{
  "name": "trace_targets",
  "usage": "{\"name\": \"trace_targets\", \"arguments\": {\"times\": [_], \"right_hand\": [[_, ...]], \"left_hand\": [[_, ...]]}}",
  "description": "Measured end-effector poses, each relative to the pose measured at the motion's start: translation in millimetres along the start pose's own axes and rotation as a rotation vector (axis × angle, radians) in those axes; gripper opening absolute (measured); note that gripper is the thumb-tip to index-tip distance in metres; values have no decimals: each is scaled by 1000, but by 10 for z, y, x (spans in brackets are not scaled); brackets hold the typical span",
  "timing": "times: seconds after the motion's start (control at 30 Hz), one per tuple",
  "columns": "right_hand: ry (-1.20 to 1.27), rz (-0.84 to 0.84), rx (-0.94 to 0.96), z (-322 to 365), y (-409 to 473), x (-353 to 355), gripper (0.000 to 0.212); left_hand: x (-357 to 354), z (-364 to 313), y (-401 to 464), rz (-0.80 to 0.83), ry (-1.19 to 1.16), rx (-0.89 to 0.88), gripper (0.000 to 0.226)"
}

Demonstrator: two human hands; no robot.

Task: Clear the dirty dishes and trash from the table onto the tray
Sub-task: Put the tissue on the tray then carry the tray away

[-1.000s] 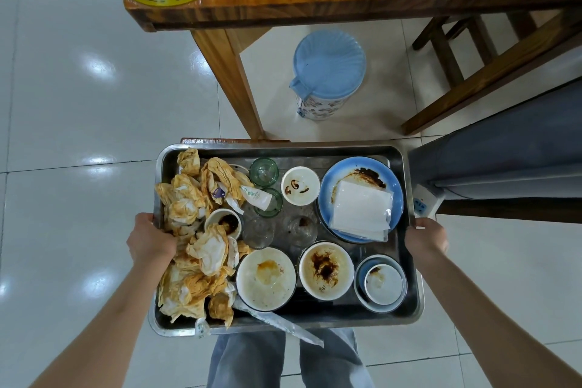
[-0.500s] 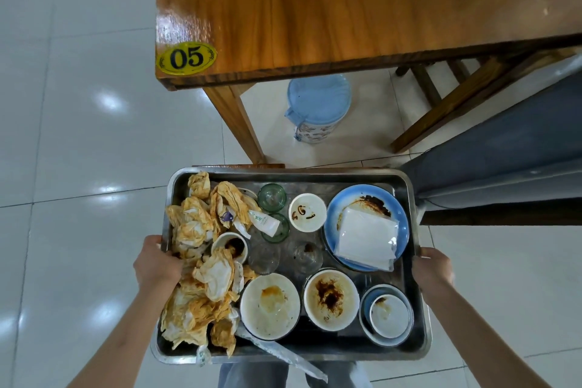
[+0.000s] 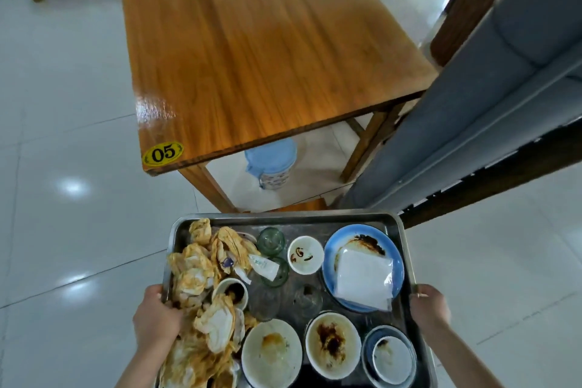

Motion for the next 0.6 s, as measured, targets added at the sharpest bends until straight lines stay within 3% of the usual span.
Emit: {"name": "trace_targets", "arguments": {"times": [0.6], "right_hand": [[324, -303, -304, -1305, -1088, 997, 30]], "left_hand": [[448, -716, -687, 40, 163, -464, 28]]}}
Point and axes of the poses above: each hand's wrist, its own y-axis towards the middle knuckle, its own x-axis out of the back of the hand, z = x × y, the point moved 2 cm from there along y, towards the middle knuckle, and after that the axes turned 13 degrees about y, right-handed, at the moved point
